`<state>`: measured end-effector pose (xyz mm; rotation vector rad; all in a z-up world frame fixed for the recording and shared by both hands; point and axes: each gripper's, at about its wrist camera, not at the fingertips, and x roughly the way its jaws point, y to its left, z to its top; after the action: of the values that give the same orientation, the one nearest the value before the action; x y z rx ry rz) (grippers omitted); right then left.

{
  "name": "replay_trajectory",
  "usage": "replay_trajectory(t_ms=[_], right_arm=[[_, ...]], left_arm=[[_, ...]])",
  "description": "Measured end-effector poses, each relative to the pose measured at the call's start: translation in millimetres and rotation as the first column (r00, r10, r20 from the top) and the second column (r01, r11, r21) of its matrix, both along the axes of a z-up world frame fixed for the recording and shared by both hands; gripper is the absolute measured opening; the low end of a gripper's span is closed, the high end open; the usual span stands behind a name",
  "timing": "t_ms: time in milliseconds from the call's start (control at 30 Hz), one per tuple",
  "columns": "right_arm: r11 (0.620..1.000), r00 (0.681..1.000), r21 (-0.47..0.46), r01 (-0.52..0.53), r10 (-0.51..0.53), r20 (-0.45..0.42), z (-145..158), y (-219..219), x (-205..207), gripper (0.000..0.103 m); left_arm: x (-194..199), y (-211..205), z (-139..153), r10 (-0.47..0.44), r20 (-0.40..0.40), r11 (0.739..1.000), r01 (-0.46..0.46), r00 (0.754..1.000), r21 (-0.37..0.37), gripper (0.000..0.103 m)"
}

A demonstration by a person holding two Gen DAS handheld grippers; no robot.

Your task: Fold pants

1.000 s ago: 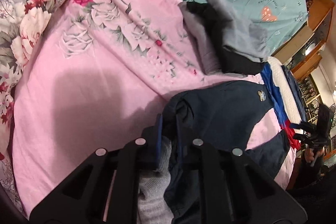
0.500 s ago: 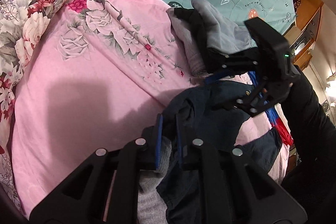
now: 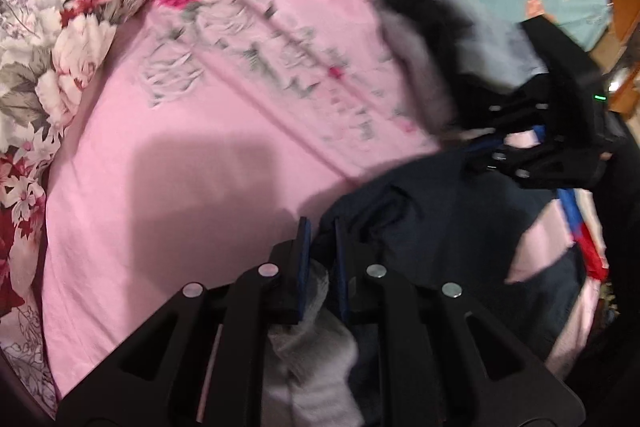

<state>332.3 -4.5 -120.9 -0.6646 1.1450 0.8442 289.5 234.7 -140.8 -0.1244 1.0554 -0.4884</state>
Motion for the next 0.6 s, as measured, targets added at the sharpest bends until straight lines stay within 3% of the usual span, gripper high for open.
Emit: replay_trajectory(t_ms=[100,200,267,433,500,533,600], right_arm=[[0.999,1.0,-0.032,0.009,-0.009,-0.001,-17.6,3.5,-1.6,0.004],[0.998,0.999,-0.047,0.038,-0.038,0.002,-26.6,9.6,0.8,0.004],[0.999,0.999,-0.037,0.039,-0.038,0.024,-15.6,7.5,-6.6,0.004],[0.999,0.998,-0.001,0.038,-0.038,0.041,13.0,6.6,-19.3,0.004],[1.0,0.998,-0.012,0.029,-0.028,0.056,16.3,12.3,-29.6,0.004],[1.0,0.998,-0.016,0.026,-0.025,0.061,16.7,10.6,-33.4,0.004],[0.999,0.998,-0.019,0.026,-0.024,0.065,19.4,9.1,-33.5,0.004]], left_arm=[[9.3,-8.8,-11.3,0.002,-0.007,0.998,-0.001,1.0,0.066,0.011],[6.2,-2.2,-3.4,-0.02,-0.015,1.0,0.02,1.0,0.017,0.01],[2.6,-3.4,1.9,-0.09,-0.028,0.996,0.09,0.996,0.004,0.011],[16.0,-15.8,-7.5,-0.159,-0.117,0.98,0.171,0.98,0.099,0.022],[20.8,-20.7,-7.9,-0.183,-0.143,0.973,0.2,0.973,0.117,0.022],[22.7,-22.9,-7.0,-0.19,-0.153,0.968,0.211,0.97,0.134,0.015],[23.6,-28.3,-3.9,-0.182,-0.154,0.959,0.21,0.971,0.191,0.012]])
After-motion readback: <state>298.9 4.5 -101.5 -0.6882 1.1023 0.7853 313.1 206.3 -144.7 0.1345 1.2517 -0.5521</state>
